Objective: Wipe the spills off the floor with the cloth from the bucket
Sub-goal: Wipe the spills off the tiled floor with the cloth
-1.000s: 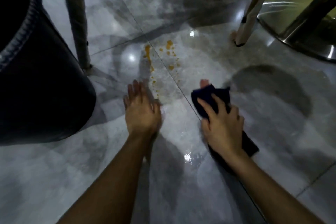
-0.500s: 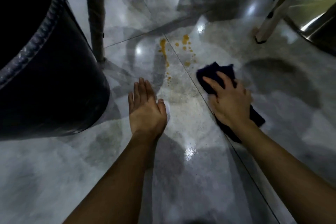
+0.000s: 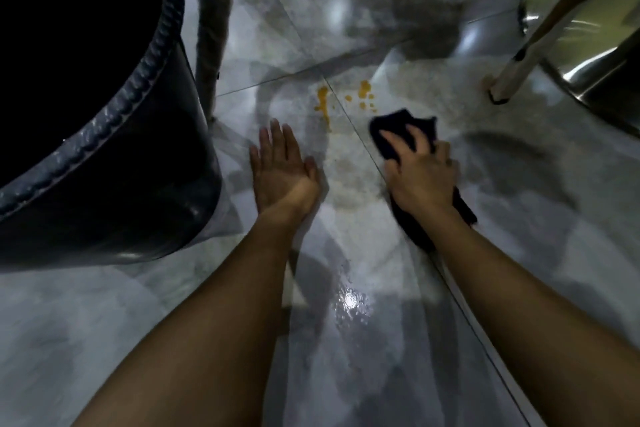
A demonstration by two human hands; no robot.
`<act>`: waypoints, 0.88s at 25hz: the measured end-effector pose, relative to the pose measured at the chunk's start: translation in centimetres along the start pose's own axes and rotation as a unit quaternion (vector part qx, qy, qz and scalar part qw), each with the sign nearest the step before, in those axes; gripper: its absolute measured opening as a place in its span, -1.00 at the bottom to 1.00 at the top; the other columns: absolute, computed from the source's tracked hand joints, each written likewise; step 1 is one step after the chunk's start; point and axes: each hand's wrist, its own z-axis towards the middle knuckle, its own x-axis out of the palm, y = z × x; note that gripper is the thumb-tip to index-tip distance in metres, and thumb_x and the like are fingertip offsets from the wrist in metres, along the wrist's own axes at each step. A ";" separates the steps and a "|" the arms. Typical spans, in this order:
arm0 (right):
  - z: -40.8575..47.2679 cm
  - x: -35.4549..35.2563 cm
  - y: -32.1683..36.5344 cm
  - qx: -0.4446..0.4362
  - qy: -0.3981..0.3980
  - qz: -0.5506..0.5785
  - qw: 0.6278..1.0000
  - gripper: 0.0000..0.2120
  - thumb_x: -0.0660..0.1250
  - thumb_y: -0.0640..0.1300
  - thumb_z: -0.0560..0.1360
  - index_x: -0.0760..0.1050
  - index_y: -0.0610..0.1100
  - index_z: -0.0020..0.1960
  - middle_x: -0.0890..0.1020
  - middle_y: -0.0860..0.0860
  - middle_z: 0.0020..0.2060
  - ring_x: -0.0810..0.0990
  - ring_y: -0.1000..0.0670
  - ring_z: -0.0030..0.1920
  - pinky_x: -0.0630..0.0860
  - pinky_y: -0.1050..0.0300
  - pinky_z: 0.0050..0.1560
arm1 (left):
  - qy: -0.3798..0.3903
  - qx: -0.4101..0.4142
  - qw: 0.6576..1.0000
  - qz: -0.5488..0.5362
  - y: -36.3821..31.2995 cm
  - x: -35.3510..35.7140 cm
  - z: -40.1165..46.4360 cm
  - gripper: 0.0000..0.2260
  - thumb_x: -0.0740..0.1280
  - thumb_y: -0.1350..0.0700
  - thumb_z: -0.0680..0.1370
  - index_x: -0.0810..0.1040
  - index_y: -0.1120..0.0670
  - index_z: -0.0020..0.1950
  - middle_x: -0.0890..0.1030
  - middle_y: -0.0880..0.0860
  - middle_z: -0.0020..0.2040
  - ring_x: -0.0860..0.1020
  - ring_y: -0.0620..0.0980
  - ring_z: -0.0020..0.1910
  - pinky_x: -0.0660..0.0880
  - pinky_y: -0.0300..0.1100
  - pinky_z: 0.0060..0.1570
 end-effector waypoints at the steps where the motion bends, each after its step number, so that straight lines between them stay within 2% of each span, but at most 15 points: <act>1: -1.4 0.2 -0.9 0.049 -0.028 0.008 0.998 -0.52 0.17 0.06 0.51 0.27 0.26 0.42 0.25 0.01 0.51 0.25 -0.27 0.36 0.23 -0.22 0.30 | 0.007 -0.003 1.000 0.003 0.2 0.2 0.5 -0.43 -0.04 -0.04 0.63 -0.13 0.18 0.56 -0.14 0.17 0.59 -0.18 0.11 0.56 -0.23 0.07 0.51; 3: -4.7 0.8 -0.8 0.075 -0.057 -0.005 0.996 -0.50 0.18 0.05 0.45 0.33 0.25 0.38 0.32 -0.02 0.47 0.30 -0.30 0.30 0.28 -0.24 0.22 | -0.014 -0.005 1.000 0.012 0.5 0.7 0.8 -0.43 -0.05 -0.06 0.63 -0.10 0.16 0.56 -0.11 0.18 0.58 -0.16 0.12 0.56 -0.22 0.12 0.50; 5: -5.0 1.6 1.0 -0.002 -0.049 -0.038 0.998 -0.46 0.17 0.08 0.39 0.33 0.25 0.38 0.37 -0.03 0.44 0.36 -0.32 0.24 0.33 -0.23 0.15 | -0.053 -0.015 0.998 0.023 0.5 1.4 0.9 -0.43 -0.05 -0.06 0.61 -0.05 0.14 0.56 -0.06 0.18 0.58 -0.11 0.13 0.56 -0.20 0.14 0.50; 9: 3.1 1.2 6.2 -0.213 -0.005 -0.060 0.975 -0.47 0.13 0.07 0.47 0.24 0.26 0.44 0.29 0.02 0.49 0.30 -0.23 0.34 0.28 -0.16 0.24 | -0.055 -0.021 0.998 0.030 0.0 1.8 1.0 -0.43 -0.06 -0.08 0.60 -0.05 0.11 0.57 -0.05 0.16 0.59 -0.09 0.11 0.57 -0.19 0.13 0.50; 11: 7.8 0.9 7.9 -0.241 0.003 -0.060 0.969 -0.48 0.12 0.04 0.49 0.23 0.24 0.45 0.27 0.02 0.50 0.28 -0.21 0.36 0.25 -0.14 0.28 | -0.063 -0.021 0.997 0.031 0.3 1.9 1.2 -0.42 -0.07 -0.09 0.59 -0.03 0.10 0.57 -0.03 0.16 0.59 -0.08 0.11 0.57 -0.18 0.12 0.50; 13: 11.3 0.5 7.5 -0.200 -0.010 -0.054 0.978 -0.50 0.11 0.05 0.51 0.23 0.23 0.46 0.26 0.02 0.50 0.28 -0.21 0.36 0.25 -0.15 0.29 | -0.074 -0.021 0.997 0.029 0.3 1.9 1.1 -0.41 -0.10 -0.11 0.57 -0.01 0.09 0.57 -0.01 0.15 0.59 -0.06 0.11 0.57 -0.16 0.11 0.50; 17: 12.1 -0.7 1.2 -0.043 -0.037 -0.027 0.998 -0.53 0.12 0.05 0.54 0.27 0.20 0.44 0.26 0.00 0.51 0.28 -0.26 0.37 0.26 -0.17 0.31 | -0.074 -0.021 0.997 0.021 0.3 1.8 1.1 -0.41 -0.09 -0.12 0.58 -0.01 0.08 0.57 0.00 0.14 0.59 -0.05 0.10 0.57 -0.15 0.11 0.51; 20: 6.1 -0.8 -1.8 0.074 -0.034 0.008 0.997 -0.51 0.15 0.03 0.52 0.27 0.18 0.44 0.23 0.00 0.51 0.28 -0.31 0.35 0.25 -0.23 0.31 | -0.068 -0.021 0.997 0.026 0.3 1.9 1.1 -0.43 -0.07 -0.11 0.59 -0.03 0.07 0.57 -0.02 0.13 0.59 -0.07 0.09 0.57 -0.15 0.11 0.51; 21: 2.7 -0.4 -1.6 0.099 -0.040 0.007 0.994 -0.49 0.18 0.05 0.49 0.27 0.20 0.44 0.25 0.00 0.51 0.30 -0.32 0.33 0.26 -0.25 0.28 | -0.064 -0.022 0.997 0.027 0.3 1.9 1.0 -0.43 -0.06 -0.11 0.60 -0.03 0.07 0.57 -0.02 0.13 0.59 -0.07 0.09 0.57 -0.15 0.11 0.51; 22: -0.8 0.0 -0.7 0.085 -0.042 -0.003 0.995 -0.47 0.19 0.06 0.46 0.29 0.21 0.43 0.29 0.00 0.49 0.33 -0.33 0.31 0.29 -0.26 0.24 | -0.062 -0.023 0.997 0.026 0.2 1.9 1.1 -0.43 -0.06 -0.11 0.60 -0.03 0.07 0.57 -0.03 0.12 0.59 -0.08 0.09 0.57 -0.14 0.11 0.51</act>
